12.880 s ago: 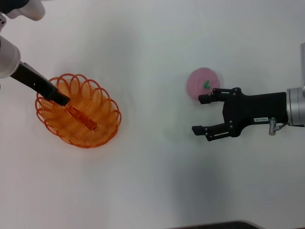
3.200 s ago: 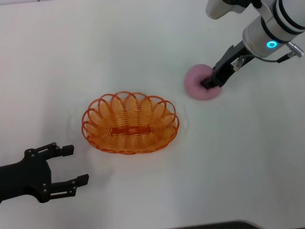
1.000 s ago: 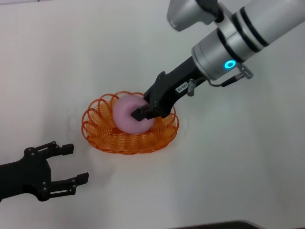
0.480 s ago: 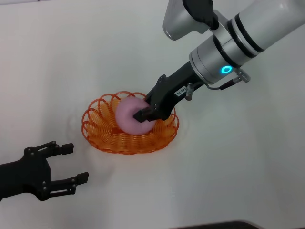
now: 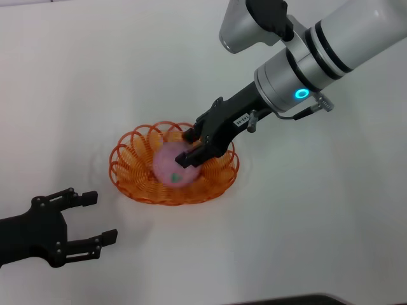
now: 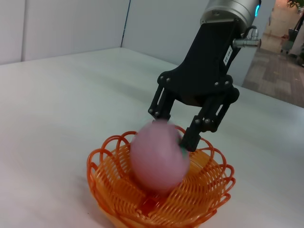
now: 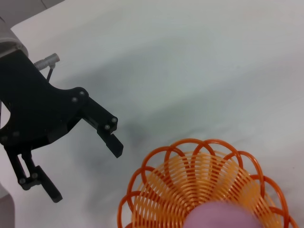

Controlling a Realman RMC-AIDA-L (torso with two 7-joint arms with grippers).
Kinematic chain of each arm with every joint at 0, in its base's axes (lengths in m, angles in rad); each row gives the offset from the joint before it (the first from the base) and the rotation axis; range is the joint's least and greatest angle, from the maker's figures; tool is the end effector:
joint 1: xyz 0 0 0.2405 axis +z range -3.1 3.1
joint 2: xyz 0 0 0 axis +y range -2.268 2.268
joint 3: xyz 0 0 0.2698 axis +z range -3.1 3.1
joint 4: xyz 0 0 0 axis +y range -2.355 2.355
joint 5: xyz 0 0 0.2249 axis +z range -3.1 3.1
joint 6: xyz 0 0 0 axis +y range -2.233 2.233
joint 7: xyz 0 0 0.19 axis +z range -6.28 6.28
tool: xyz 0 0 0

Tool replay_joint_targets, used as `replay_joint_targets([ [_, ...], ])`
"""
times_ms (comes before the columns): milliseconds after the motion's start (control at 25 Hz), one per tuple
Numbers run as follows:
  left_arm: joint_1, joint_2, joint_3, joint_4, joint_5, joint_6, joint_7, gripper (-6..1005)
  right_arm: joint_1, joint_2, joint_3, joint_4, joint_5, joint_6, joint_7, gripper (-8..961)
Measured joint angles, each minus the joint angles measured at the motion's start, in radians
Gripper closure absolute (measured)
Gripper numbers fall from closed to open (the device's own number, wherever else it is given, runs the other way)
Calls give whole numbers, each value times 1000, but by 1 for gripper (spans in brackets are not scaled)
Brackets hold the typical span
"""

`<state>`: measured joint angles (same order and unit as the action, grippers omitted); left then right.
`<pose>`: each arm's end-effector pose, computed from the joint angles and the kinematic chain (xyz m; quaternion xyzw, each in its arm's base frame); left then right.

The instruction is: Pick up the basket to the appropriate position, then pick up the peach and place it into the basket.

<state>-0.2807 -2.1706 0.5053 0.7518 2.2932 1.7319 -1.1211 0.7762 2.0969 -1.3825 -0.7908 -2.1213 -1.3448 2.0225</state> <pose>-0.3371 0.2466 -0.0655 -0.9514 -0.2172 -0.1892 0.1086 0.1730 0.3793 -0.1383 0.9763 -0.2151 0.0227 0.0021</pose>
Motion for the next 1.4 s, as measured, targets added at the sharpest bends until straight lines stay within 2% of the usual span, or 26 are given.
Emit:
replay_joint_targets([
  [120, 0, 0, -1, 0, 0, 0, 0, 146, -1, 0, 0, 1, 0, 1, -1, 374],
  [520, -2, 0, -1, 0, 0, 5, 0, 146, -10, 0, 5, -4, 11, -5, -21, 129],
  [680, -3, 0, -1, 0, 0, 6, 0, 146, -48, -7, 31, -22, 81, -38, -91, 48],
  [760, -3, 0, -1, 0, -1, 7, 0, 146, -87, -9, 88, -39, 121, -71, -147, 7],
  [1080, -3, 2, -3, -2, -8, 11, 0, 146, -239, -11, 366, -16, 168, -154, -451, 18],
  [1320, -3, 2, -4, -3, -10, 11, 0, 146, -314, -8, 512, 110, 232, -142, -711, 18],
  [1400, -5, 2, -4, -3, -10, 10, 0, 146, -327, -6, 561, 195, 264, -129, -840, 18],
])
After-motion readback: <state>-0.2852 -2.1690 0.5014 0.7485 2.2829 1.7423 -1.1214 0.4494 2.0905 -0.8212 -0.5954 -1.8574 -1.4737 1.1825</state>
